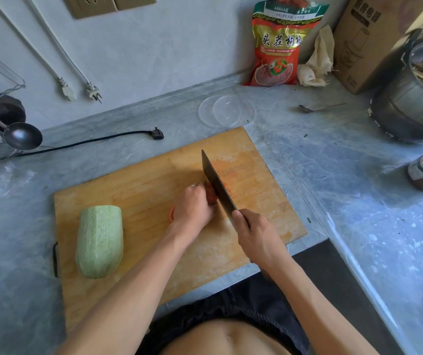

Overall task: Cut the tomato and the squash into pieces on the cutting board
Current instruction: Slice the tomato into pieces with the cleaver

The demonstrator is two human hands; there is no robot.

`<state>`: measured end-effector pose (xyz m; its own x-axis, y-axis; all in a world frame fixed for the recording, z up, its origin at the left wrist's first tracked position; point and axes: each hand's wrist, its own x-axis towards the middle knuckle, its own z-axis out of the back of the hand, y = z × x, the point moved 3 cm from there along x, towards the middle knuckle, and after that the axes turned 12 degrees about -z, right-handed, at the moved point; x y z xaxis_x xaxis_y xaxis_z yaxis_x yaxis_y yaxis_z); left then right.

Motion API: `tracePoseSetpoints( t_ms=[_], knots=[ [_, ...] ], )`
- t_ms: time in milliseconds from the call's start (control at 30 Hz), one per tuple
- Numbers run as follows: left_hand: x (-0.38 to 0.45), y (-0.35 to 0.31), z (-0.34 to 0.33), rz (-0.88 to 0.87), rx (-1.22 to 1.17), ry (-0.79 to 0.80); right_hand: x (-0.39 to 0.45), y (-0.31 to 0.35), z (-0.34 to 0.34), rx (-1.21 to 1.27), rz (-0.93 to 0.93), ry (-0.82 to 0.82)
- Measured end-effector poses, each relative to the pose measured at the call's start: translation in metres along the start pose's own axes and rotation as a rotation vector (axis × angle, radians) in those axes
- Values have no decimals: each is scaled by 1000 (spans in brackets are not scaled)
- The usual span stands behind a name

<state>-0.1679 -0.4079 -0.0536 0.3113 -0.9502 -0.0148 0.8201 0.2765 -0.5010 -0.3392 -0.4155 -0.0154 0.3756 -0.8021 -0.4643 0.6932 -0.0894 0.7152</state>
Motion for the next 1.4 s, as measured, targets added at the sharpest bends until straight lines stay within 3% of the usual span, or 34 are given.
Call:
tracePoseSetpoints(
  t_ms=[167,500,800,1133,1400],
  knots=[
    [0,0,1,-12,1,1,9,7,-11,-14,49,-70],
    [1,8,3,-23,-23,55,1,0,-6,-60,32,-43],
    [-4,15,4,-52,-52,65,2,1,3,56,-94,-9],
    [1,27,12,54,-199,73,-7,4,15,186,-56,4],
    [3,33,4,-1,-72,30,-11,5,20,159,-63,3]
  ],
)
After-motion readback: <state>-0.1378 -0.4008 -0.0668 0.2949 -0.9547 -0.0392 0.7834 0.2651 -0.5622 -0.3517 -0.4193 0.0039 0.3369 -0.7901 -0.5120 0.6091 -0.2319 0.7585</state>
